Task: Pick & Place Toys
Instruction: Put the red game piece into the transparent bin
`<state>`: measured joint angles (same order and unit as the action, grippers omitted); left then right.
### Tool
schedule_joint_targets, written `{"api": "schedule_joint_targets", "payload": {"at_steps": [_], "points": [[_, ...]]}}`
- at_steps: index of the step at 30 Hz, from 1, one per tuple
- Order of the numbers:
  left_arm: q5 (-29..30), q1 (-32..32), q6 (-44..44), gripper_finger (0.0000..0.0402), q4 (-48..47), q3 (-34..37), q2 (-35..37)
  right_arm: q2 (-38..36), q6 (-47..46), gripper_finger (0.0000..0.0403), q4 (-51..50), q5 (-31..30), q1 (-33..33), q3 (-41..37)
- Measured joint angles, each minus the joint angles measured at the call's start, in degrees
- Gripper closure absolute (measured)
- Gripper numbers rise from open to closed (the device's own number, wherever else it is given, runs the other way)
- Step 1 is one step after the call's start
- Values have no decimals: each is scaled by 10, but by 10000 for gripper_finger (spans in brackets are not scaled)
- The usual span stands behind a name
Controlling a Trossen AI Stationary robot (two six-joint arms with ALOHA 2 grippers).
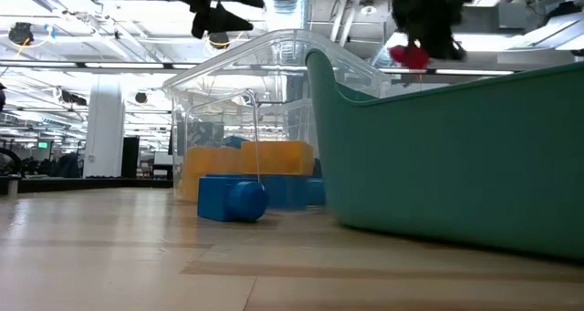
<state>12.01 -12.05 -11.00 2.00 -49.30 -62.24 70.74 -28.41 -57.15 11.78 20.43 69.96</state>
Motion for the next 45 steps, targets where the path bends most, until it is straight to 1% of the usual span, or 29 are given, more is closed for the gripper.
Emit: {"api": "schedule_joint_targets", "payload": {"at_steps": [5, 9, 13, 17, 20, 24, 30, 36, 45], "points": [[0, 0, 0, 112, -28, 0, 4, -22, -16, 274, 158, 85, -7, 24], [-1, 0, 1, 112, -39, 0, 12, -9, -15, 274, 245, 109, -33, 24], [-2, 0, 20, 112, -46, 0, 28, 41, -13, 274, 281, 109, -59, 24], [-1, 0, 33, 112, -67, 0, 54, 118, -25, 274, 345, 109, -71, 24], [-1, 0, 34, 112, -91, 0, 75, 180, -65, 274, 409, 138, -84, 25], [0, 0, 36, 112, -133, 0, 105, 237, -91, 274, 409, 147, -112, 51], [0, 0, 53, 112, -166, 0, 137, 278, -126, 274, 396, 116, -139, 65], [0, 0, 66, 112, -181, 0, 150, 280, -147, 274, 350, 62, -153, 65], [-1, 0, 78, 112, -181, 0, 150, 275, -167, 274, 350, 47, -157, 65]]}}
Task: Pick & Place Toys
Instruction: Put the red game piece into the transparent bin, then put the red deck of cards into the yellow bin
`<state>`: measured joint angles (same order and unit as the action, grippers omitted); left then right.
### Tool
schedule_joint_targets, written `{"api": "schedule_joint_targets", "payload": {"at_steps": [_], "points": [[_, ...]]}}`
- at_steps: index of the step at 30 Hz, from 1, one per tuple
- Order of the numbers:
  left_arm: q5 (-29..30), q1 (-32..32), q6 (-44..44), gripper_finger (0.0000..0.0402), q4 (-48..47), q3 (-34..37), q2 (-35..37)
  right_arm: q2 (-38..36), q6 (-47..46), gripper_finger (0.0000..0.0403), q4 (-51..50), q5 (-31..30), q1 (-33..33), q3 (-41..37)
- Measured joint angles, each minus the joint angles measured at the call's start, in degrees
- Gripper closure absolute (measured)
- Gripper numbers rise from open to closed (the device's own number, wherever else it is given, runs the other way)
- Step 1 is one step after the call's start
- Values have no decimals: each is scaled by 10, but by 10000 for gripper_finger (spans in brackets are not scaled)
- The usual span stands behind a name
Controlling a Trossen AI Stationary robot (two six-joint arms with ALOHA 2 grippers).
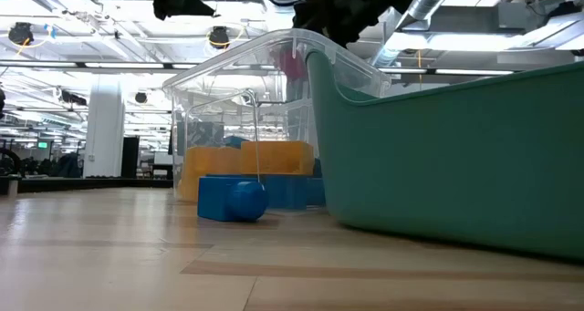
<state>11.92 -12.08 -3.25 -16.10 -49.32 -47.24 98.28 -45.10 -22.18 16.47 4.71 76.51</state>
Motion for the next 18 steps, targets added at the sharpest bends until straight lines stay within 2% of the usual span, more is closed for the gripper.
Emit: {"api": "schedule_joint_targets", "payload": {"at_steps": [6, 13, 18], "points": [[-1, 0, 0, 112, 0, 0, 0, 0, 0, 265, 15, 4, -3, 0], [-1, 0, 0, 112, 0, 0, 0, -4, 0, 127, 17, 15, -2, 0], [-1, 0, 0, 112, 0, 0, 0, -18, -9, 100, 24, 16, 0, 0]]}}
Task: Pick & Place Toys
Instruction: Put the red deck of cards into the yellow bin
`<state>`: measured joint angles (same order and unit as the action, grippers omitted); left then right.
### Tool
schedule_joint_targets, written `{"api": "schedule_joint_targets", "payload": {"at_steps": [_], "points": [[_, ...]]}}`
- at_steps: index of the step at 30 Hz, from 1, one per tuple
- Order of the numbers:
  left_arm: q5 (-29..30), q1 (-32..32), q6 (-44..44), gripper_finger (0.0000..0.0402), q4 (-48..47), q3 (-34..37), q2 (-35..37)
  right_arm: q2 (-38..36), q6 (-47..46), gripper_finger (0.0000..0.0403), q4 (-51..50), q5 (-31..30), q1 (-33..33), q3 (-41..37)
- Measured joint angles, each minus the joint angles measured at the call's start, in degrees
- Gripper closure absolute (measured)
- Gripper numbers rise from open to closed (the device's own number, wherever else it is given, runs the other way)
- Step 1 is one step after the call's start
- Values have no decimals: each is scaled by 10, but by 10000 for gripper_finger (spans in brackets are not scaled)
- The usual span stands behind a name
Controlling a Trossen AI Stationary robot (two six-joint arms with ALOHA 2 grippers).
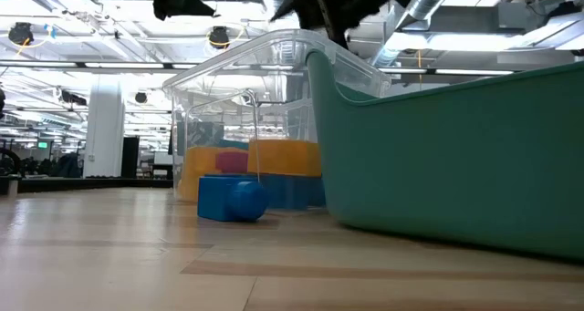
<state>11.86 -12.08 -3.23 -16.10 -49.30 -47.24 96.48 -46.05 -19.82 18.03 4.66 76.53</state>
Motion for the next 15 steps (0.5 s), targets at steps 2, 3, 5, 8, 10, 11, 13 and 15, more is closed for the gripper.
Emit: {"api": "schedule_joint_targets", "payload": {"at_steps": [2, 3, 5, 8, 10, 11, 13, 15], "points": [[0, 0, 0, 112, 0, 0, 0, -16, -10, 101, 11, -17, 7, 8], [0, 0, 0, 112, 0, 0, 0, -26, -15, 102, 9, -31, 12, 13], [1, 0, 0, 112, 0, 0, 0, -47, -15, 106, 11, -69, 27, 31], [1, 0, 0, 112, 0, 0, 0, -73, -2, 120, -11, -122, 66, 54], [1, 0, 0, 112, 0, 0, -1, -79, 16, 138, -40, -132, 103, 68], [2, 0, 0, 112, 0, 0, -1, -78, 26, 152, -56, -133, 122, 74], [1, 0, 0, 112, 1, 0, -1, -72, 44, 186, -77, -133, 160, 83], [2, 0, -1, 112, 4, 0, -1, -70, 57, 232, -88, -115, 201, 83]]}}
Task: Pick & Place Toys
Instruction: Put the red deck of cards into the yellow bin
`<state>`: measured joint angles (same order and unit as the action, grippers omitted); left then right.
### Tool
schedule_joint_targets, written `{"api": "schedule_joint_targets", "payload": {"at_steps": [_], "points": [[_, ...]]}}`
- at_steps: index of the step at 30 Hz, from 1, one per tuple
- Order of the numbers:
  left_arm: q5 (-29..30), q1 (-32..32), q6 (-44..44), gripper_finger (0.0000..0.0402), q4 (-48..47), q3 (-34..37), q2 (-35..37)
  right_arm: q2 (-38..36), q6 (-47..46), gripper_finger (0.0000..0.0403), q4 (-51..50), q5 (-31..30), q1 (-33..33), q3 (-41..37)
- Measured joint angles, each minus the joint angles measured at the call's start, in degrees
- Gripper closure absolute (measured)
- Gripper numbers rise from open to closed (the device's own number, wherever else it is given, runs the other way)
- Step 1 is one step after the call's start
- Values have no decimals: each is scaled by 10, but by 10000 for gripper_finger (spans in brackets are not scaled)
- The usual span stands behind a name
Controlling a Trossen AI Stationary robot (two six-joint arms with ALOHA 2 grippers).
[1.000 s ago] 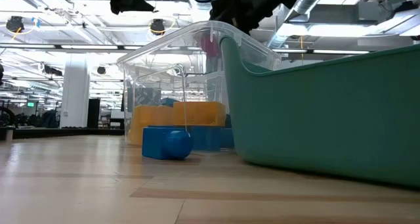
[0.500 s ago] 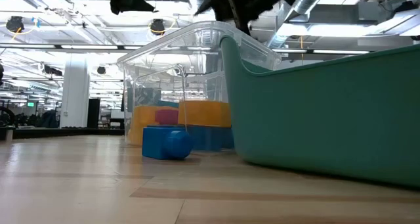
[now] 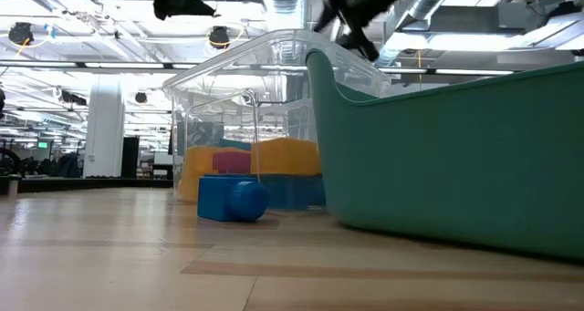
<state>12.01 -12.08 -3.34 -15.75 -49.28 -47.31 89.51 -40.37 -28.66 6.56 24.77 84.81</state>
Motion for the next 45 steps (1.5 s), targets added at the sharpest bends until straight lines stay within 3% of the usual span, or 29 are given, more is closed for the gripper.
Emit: {"api": "schedule_joint_targets", "payload": {"at_steps": [5, 7, 12, 27, 45], "points": [[11, 0, -10, 112, 0, 0, 0, 46, 3, 370, -3, 89, 77, -1], [22, 0, -16, 112, 0, 0, 0, 64, 3, 391, 4, 127, 91, 1], [31, 0, -24, 112, 0, 0, 0, 126, 14, 399, -1, 203, 89, 0], [32, 0, -51, 112, 1, 0, 0, 268, 35, 402, -14, 270, 32, 0], [32, 0, -51, 112, 1, 0, 0, 308, 50, 403, -14, 287, 18, 1]]}}
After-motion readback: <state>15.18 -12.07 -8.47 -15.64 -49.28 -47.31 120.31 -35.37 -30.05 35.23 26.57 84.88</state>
